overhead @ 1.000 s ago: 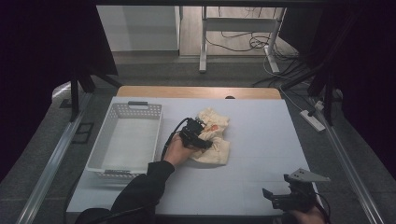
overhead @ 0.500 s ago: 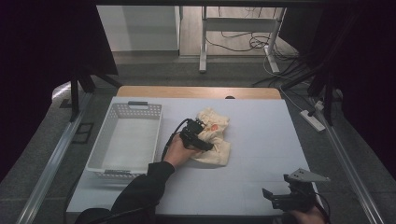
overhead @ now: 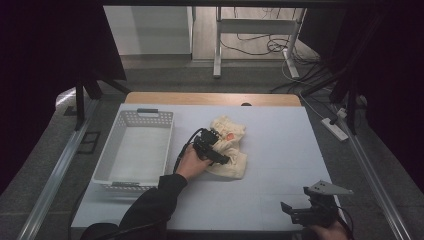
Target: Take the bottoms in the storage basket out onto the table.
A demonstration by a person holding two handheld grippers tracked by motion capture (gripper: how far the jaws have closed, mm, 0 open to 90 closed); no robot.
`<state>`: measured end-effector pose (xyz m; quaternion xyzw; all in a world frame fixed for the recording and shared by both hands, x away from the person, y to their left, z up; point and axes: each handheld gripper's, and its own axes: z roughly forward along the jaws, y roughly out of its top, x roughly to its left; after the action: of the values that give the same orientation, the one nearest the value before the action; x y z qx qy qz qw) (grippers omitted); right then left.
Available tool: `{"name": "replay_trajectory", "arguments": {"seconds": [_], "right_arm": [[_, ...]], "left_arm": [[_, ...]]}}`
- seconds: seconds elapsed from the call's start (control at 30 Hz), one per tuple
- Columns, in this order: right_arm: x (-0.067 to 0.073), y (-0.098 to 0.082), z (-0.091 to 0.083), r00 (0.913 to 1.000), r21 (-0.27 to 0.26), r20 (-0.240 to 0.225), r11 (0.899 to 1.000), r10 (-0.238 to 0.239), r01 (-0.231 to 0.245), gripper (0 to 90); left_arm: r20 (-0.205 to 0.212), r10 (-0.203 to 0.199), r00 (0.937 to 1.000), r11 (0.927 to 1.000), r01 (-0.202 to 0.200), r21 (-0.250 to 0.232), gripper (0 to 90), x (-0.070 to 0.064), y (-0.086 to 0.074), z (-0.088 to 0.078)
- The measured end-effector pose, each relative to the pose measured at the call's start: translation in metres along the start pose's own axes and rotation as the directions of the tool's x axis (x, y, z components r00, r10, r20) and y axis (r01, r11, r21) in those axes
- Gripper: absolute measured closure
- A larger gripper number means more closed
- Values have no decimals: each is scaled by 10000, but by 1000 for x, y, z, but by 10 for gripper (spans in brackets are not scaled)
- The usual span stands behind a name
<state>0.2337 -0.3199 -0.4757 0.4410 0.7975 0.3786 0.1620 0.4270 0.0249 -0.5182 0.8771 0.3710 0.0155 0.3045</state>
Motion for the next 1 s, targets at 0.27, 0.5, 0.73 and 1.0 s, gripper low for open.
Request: {"name": "replay_trajectory", "arguments": {"seconds": [0.27,0.5,0.73,1.0], "right_arm": [[0,0,0,10000,11,2,10000,-20,20,0],[0,0,0,10000,15,10,10000,-15,15,0],[0,0,0,10000,17,16,10000,-18,18,0],[0,0,0,10000,14,19,10000,-17,17,0]], "left_arm": [[-140,109,9998,9999,-110,-62,0,-3,0,-2],[-223,47,9997,9998,-52,-216,0,-6,1,-6],[212,-23,9998,9991,32,-431,0,-3,1,-12],[463,284,9985,9973,-251,-687,0,-4,4,-19]]}}
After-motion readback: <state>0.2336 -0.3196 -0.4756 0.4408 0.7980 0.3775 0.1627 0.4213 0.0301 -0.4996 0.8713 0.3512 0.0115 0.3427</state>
